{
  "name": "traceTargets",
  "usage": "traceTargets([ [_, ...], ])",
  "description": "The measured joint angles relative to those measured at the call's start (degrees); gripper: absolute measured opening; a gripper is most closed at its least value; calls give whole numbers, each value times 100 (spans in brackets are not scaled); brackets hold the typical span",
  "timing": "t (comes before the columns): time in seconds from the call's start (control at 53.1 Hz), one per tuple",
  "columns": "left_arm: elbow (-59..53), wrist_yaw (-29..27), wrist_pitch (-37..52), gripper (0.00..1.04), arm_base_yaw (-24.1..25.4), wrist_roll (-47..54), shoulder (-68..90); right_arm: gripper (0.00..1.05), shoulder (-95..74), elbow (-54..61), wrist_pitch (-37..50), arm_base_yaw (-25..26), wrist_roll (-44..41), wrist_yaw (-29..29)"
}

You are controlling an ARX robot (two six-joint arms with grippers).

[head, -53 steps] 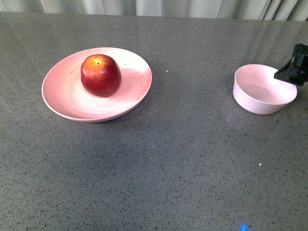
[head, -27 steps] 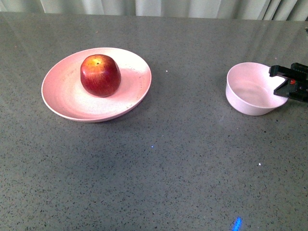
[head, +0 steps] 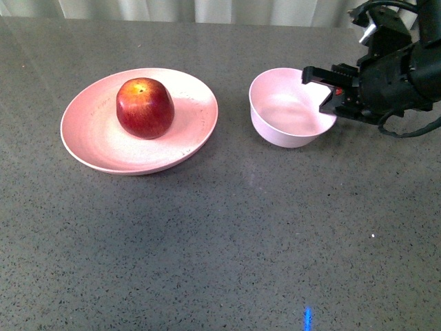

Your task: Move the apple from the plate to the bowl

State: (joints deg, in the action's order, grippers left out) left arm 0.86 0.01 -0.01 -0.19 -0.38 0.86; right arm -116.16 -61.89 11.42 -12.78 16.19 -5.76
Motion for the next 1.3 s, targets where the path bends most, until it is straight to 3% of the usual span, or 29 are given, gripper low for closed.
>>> traceTargets([
  [0.433, 0, 0, 0, 96, 0, 0, 0, 2, -374, -249, -199, -247, 199, 160],
  [0.659, 0, 0, 0, 96, 0, 0, -2, 49, 72, 81, 446, -136, 142, -4],
  [0.942, 0, 0, 0, 96, 0, 0, -2, 97, 2037, 1390, 1397, 476, -348, -490],
  [1.036, 0, -2, 0, 96, 0, 0, -2, 95, 2594, 1912, 1600, 719, -433, -518],
  [1.074, 0, -2, 0, 96, 0, 0, 0, 91, 2643, 2146, 2140, 730, -610, -33],
  [1.149, 0, 2, 0, 96, 0, 0, -2, 79, 2715, 2730, 3606, 756, -1054, 848],
  [1.206, 0, 0, 0, 96, 0, 0, 0, 70, 2806, 3147, 4295, 772, -1261, 1019],
  [1.3, 0, 0, 0, 96, 0, 0, -2, 56, 3091, 3617, 4704, 811, -1423, 1021],
])
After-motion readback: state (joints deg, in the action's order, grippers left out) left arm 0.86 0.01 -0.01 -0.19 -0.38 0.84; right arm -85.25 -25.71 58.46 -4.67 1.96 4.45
